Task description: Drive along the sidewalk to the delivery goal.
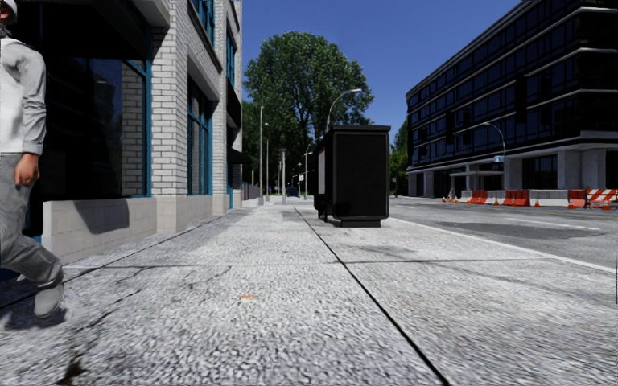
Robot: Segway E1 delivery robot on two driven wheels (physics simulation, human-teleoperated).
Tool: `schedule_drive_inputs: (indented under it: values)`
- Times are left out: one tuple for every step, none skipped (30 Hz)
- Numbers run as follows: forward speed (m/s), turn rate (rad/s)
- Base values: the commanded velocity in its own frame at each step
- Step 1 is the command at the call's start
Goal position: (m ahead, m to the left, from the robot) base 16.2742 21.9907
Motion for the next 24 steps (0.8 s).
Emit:
schedule_drive_inputs:
  values:
    - [2.00, 0.37]
    - [2.00, 0.37]
    - [2.00, 0.37]
    - [2.00, 0.37]
    - [2.00, 0.37]
    - [2.00, 0.37]
    - [2.00, 0.37]
    - [2.00, 0.37]
    - [2.00, 0.37]
    - [2.00, 0.37]
    - [2.00, 0.37]
    - [2.00, 0.33]
    - [2.00, 0.33]
    - [2.00, 0.00]
    - [2.00, 0.00]
    - [2.00, 0.00]
    - [2.00, 0.00]
    - [2.00, 0.00]
    - [2.00, 0.00]
    - [2.00, 0.00]
    - [2.00, 0.00]
    - [2.00, 0.00]
    - [2.00, 0.00]
    - [2.00, 0.00]
